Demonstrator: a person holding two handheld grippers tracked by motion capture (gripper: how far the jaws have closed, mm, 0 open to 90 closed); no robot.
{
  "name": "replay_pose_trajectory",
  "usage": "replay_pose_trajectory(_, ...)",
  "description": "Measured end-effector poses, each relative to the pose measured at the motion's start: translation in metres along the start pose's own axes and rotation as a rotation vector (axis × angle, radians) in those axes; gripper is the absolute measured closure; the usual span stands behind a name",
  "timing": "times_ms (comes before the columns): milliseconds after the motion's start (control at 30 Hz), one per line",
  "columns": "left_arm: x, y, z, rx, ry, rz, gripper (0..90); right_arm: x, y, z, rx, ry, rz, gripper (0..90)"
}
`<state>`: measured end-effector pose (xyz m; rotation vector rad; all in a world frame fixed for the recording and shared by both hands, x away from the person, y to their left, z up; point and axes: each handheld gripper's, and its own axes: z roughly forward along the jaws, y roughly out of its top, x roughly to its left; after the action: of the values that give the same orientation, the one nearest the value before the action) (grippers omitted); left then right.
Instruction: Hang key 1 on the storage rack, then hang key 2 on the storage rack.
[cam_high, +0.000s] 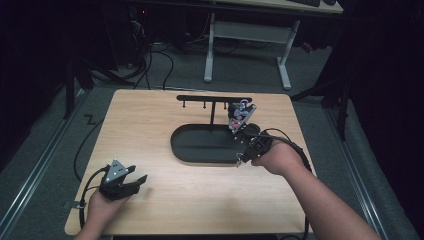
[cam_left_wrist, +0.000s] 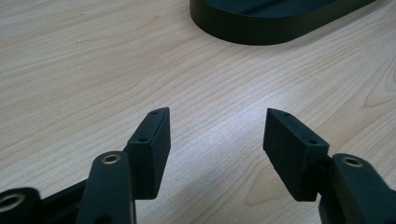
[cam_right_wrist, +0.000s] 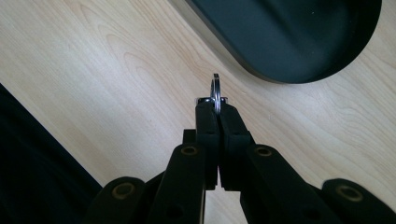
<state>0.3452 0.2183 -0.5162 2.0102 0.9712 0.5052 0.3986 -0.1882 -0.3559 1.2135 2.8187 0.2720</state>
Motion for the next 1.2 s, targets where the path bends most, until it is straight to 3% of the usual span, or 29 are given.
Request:
replay_pose_trajectory(67, 0.0, 0.0, -0.001, 0.003, -0.002, 0.001, 42.0, -0.002, 0.003, 0.0, -0.006, -0.001, -0.021, 89.3)
replay_pose_trajectory(100, 0.0, 0.0, -0.001, 0.004, 0.0, 0.002, 42.0, -0.001, 0.004, -0.001, 0.006, -0.001, 0.014, 89.3)
replay_pose_trajectory(167, 0.0, 0.0, -0.001, 0.003, 0.002, 0.004, 41.9, -0.004, 0.008, -0.001, -0.006, -0.006, -0.022, 89.3)
replay_pose_trajectory(200, 0.0, -0.001, -0.001, 0.003, 0.003, 0.005, 41.9, -0.003, 0.009, -0.002, -0.003, -0.004, -0.002, 89.3)
replay_pose_trajectory(267, 0.001, -0.001, -0.002, 0.004, 0.001, 0.0, 42.0, -0.005, 0.013, -0.003, -0.01, -0.006, -0.031, 89.3)
replay_pose_trajectory(367, 0.002, -0.002, -0.002, -0.002, 0.002, -0.006, 42.0, -0.005, 0.018, -0.006, -0.005, -0.002, -0.007, 89.3)
replay_pose_trajectory(500, 0.001, -0.002, -0.002, -0.001, 0.001, -0.001, 42.0, -0.009, 0.025, -0.008, -0.009, -0.004, -0.028, 89.3)
replay_pose_trajectory(533, 0.001, -0.001, -0.002, -0.002, 0.0, -0.002, 42.0, -0.009, 0.027, -0.009, -0.006, -0.003, -0.006, 89.3)
replay_pose_trajectory(767, 0.001, -0.001, -0.001, 0.0, -0.003, -0.002, 41.9, -0.017, 0.042, -0.015, -0.017, -0.009, -0.012, 89.3)
replay_pose_trajectory(833, 0.001, -0.001, -0.001, -0.001, -0.004, -0.001, 42.0, -0.018, 0.046, -0.018, -0.012, -0.01, 0.013, 89.3)
replay_pose_trajectory(933, 0.001, -0.001, -0.001, -0.001, -0.004, 0.001, 42.0, -0.021, 0.052, -0.021, -0.018, -0.017, 0.016, 89.3)
replay_pose_trajectory(967, 0.001, -0.001, -0.002, -0.001, -0.005, 0.0, 42.0, -0.024, 0.054, -0.022, -0.026, -0.023, -0.002, 89.3)
replay_pose_trajectory(1167, 0.001, -0.001, -0.002, -0.004, -0.003, 0.0, 42.0, -0.029, 0.062, -0.026, -0.025, -0.018, 0.029, 89.3)
replay_pose_trajectory(1200, 0.001, -0.001, -0.002, -0.004, -0.003, 0.001, 42.0, -0.031, 0.063, -0.026, -0.027, -0.021, 0.011, 89.3)
